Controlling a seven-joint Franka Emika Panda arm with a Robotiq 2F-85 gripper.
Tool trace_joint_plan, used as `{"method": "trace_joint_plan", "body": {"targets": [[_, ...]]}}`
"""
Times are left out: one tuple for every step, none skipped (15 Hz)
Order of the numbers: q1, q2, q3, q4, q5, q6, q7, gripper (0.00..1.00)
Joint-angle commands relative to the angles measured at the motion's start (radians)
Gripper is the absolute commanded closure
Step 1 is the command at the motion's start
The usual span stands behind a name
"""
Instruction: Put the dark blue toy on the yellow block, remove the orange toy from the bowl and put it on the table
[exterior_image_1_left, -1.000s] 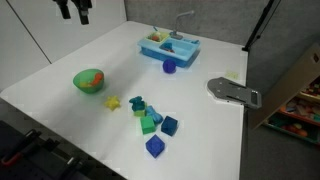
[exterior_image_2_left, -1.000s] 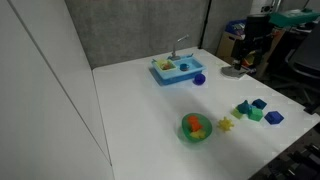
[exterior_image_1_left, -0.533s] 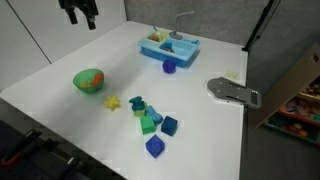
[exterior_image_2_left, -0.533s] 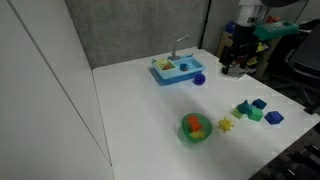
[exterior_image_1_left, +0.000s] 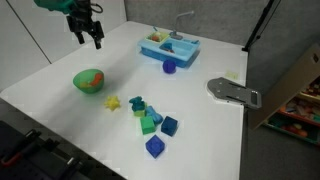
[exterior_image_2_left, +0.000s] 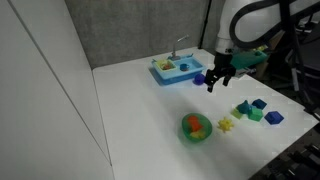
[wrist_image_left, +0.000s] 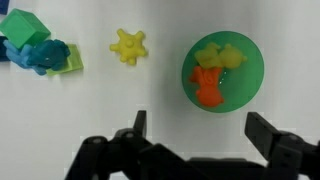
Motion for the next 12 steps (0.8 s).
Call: {"method": "trace_joint_plan", "body": {"targets": [[0.007, 0.063, -0.002, 0.039, -0.007, 0.014, -0.018, 0.00], [0.007, 0.068, -0.003, 0.040, -0.002, 0.013, -0.015, 0.00], [0.007, 0.048, -0.004, 0.011, 0.002, 0.016, -0.007, 0.00], [0.008, 0.056, -0.004, 0.011, 0.002, 0.017, -0.007, 0.00], [0.008, 0.059, -0.005, 0.011, 0.002, 0.017, -0.007, 0.00], [0.008, 0.059, -0.005, 0.011, 0.002, 0.017, -0.007, 0.00], [0.008, 0.059, -0.005, 0.011, 0.002, 0.017, -0.007, 0.00], [0.008, 0.059, -0.005, 0.011, 0.002, 0.017, -0.007, 0.00], [0.008, 0.059, -0.005, 0.011, 0.002, 0.017, -0.007, 0.00], [0.008, 0.059, -0.005, 0.011, 0.002, 0.017, -0.007, 0.00], [0.013, 0.066, -0.001, 0.012, -0.011, 0.016, -0.023, 0.00], [0.021, 0.077, 0.000, 0.016, -0.026, 0.016, -0.027, 0.00]]}}
